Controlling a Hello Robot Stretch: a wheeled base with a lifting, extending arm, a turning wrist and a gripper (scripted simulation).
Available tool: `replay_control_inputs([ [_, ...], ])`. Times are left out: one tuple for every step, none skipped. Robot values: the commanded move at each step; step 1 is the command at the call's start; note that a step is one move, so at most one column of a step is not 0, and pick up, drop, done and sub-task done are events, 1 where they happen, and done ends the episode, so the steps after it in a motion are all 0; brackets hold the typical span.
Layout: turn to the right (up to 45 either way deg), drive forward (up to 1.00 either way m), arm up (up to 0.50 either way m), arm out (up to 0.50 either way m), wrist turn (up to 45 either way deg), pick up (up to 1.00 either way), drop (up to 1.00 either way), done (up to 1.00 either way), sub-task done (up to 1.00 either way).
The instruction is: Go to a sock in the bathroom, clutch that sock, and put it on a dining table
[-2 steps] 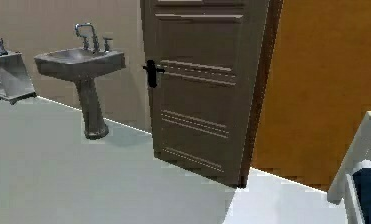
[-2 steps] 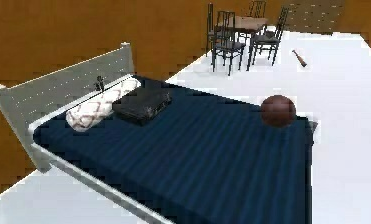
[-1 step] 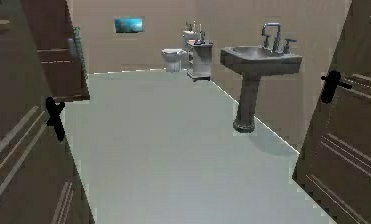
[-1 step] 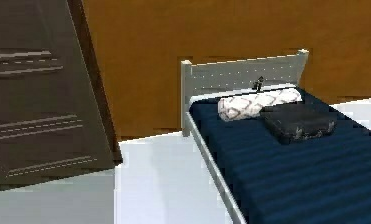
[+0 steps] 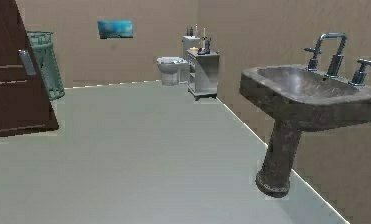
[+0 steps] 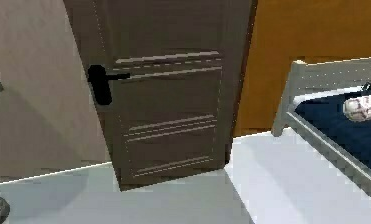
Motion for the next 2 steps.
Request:
replay_control_inputs([
  [0.0, 1.0, 0.0, 0.0, 0.0, 0.0, 0.0, 0.0, 0.0],
  [-3.0, 0.0, 0.0, 0.0, 0.0, 0.0, 0.0, 0.0, 0.0],
])
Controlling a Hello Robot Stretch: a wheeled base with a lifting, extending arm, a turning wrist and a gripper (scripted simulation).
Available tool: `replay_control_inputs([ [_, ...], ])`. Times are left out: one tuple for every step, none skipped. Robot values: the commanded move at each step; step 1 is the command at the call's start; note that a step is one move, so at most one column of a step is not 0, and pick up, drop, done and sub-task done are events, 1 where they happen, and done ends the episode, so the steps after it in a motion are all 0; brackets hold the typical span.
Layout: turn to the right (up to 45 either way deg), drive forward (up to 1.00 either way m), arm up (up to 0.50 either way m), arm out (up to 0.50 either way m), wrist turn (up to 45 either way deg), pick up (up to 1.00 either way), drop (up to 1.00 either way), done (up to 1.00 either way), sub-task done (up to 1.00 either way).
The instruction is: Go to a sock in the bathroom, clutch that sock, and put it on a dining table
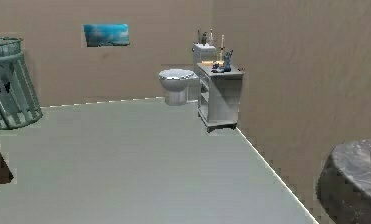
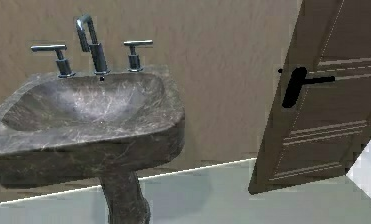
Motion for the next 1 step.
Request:
replay_control_inputs([
  [-6.0, 0.0, 0.0, 0.0, 0.0, 0.0, 0.0, 0.0, 0.0],
])
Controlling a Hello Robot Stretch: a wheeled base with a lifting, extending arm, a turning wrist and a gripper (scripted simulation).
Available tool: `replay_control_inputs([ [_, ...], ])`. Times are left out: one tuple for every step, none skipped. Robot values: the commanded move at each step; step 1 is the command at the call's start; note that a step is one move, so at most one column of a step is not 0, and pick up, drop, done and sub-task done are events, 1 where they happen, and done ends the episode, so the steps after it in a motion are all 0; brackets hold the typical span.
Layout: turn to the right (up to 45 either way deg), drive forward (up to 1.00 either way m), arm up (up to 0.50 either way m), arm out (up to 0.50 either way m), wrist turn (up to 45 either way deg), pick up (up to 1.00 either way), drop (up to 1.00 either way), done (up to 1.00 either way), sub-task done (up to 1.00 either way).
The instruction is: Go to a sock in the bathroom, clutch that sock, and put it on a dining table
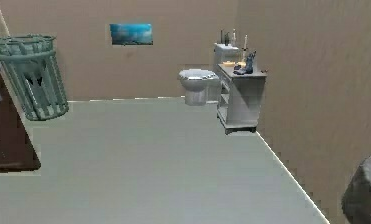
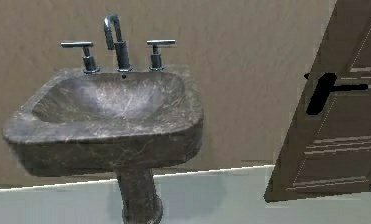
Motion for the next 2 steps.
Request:
replay_control_inputs([
  [0.0, 0.6, 0.0, 0.0, 0.0, 0.0, 0.0, 0.0, 0.0],
  [6.0, 0.0, 0.0, 0.0, 0.0, 0.0, 0.0, 0.0, 0.0],
])
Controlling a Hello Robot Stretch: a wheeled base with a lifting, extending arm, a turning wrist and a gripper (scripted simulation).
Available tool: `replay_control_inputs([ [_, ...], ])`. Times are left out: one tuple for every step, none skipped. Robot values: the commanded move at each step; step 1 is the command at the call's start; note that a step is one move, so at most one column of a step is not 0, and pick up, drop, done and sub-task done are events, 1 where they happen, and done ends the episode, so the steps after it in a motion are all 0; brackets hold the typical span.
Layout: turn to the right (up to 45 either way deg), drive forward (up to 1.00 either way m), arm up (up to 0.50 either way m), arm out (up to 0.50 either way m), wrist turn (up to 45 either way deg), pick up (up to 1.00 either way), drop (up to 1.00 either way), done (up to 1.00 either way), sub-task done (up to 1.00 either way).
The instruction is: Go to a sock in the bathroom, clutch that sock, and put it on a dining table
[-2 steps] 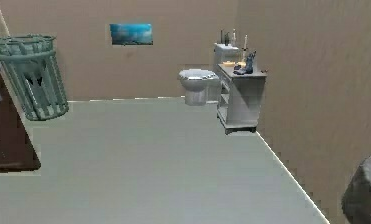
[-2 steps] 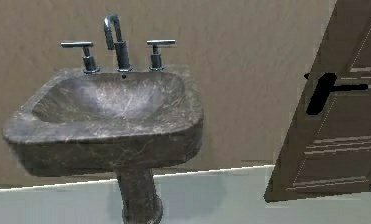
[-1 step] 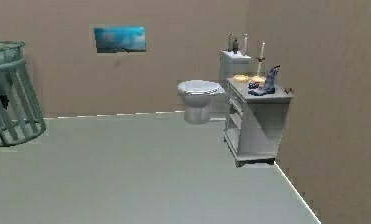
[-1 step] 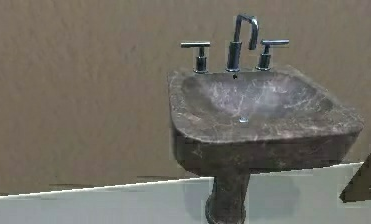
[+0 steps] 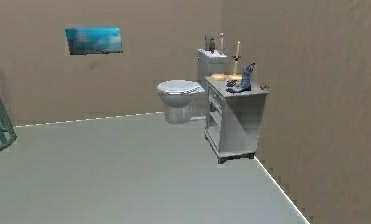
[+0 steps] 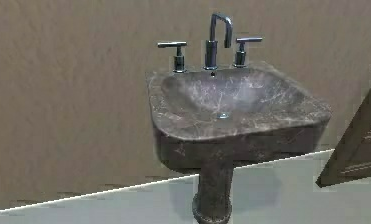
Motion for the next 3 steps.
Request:
replay_control_inputs([
  [0.0, 0.95, 0.0, 0.0, 0.0, 0.0, 0.0, 0.0, 0.0],
  [-45.0, 0.0, 0.0, 0.0, 0.0, 0.0, 0.0, 0.0, 0.0],
  [-12.0, 0.0, 0.0, 0.0, 0.0, 0.0, 0.0, 0.0, 0.0],
])
